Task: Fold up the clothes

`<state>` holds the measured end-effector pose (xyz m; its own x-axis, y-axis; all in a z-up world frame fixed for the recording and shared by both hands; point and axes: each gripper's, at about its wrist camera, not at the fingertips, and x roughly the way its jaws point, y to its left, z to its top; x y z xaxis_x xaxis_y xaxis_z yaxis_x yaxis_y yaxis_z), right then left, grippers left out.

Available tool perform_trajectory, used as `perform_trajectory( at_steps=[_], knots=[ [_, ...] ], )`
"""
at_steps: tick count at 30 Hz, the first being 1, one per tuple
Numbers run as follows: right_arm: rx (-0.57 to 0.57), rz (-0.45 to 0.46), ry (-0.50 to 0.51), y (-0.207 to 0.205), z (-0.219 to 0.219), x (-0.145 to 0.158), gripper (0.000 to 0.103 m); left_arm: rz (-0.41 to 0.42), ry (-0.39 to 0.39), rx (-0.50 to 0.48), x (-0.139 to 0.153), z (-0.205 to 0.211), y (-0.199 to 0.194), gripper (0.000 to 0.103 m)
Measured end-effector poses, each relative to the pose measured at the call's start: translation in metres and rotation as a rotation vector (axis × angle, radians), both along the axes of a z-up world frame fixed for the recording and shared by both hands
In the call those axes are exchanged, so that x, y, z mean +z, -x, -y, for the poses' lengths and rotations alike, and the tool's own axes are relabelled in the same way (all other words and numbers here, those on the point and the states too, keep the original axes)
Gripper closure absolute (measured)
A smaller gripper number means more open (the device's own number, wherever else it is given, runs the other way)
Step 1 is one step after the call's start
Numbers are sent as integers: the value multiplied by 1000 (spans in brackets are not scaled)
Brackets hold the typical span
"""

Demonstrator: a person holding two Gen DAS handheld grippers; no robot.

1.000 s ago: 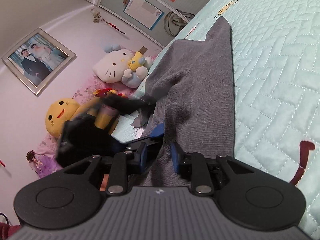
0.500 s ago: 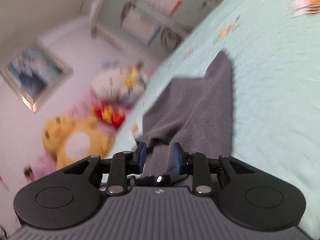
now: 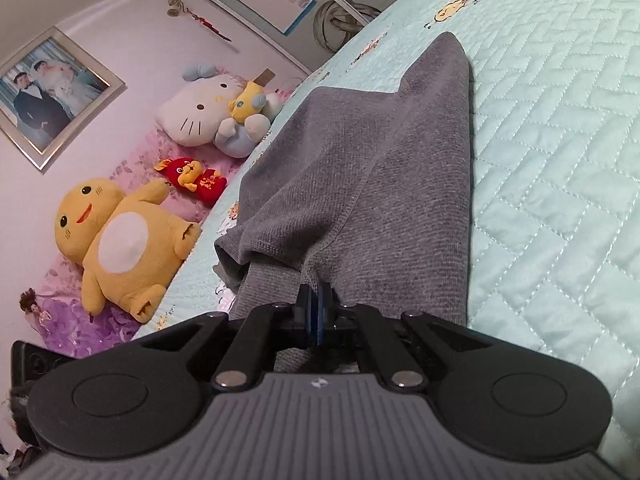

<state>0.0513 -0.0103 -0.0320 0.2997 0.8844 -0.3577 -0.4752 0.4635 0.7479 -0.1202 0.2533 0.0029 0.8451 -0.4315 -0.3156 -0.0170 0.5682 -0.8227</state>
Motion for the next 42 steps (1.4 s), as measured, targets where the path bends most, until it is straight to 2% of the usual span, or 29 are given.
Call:
perform_trajectory(
  at_steps=[2,4,7,10,13,16,19,23,24,25,26,29,31,33,36,38,39,41,42],
  knots=[
    [-1,10,11,1,-2,1,103,-9,27,150,1,-31,14,66],
    [-1,20,22,2,-4,3,103,-18,54,299,1,-62,28,55],
    [-1,19,18,2,-3,2,103,-75,74,496,0,-110,32,52],
    [-1,15,10,2,-3,1,103,-107,57,629,2,-148,29,48],
    [0,11,2,2,-2,0,103,-145,66,695,-4,-176,23,47],
    [0,9,-3,2,-3,0,103,-167,41,694,-6,-192,5,47],
    [0,5,-9,3,-4,-1,103,-166,-27,653,-1,-198,-13,42],
    [0,4,-11,3,-4,0,103,-180,-106,615,-1,-199,-32,44],
    [0,6,-9,3,-4,0,103,-184,-128,598,-1,-198,-36,52],
    [0,7,-8,3,-4,1,103,-189,-149,582,-1,-198,-41,82],
    [-1,8,-8,3,-4,1,103,-193,-170,565,-2,-197,-45,103],
    [-4,-7,-21,2,0,3,103,-170,-160,555,-1,-196,-41,100],
    [-7,-17,-40,4,4,7,99,-156,-163,575,2,-198,-35,100],
    [-10,-24,-81,5,11,13,85,-151,-149,587,2,-203,-31,100],
    [-68,7,-201,2,25,27,85,-150,-136,593,0,-207,-30,100],
    [-122,37,-222,-10,24,37,85,-149,-129,597,0,-206,-30,100],
    [-157,46,-174,-20,18,40,85,-145,-125,599,-1,-206,-30,99],
    [-223,64,-80,-39,4,46,85,-141,-122,605,0,-204,-30,86],
    [-233,62,-49,-49,-4,46,85,-141,-130,610,1,-204,-31,67]
  ],
)
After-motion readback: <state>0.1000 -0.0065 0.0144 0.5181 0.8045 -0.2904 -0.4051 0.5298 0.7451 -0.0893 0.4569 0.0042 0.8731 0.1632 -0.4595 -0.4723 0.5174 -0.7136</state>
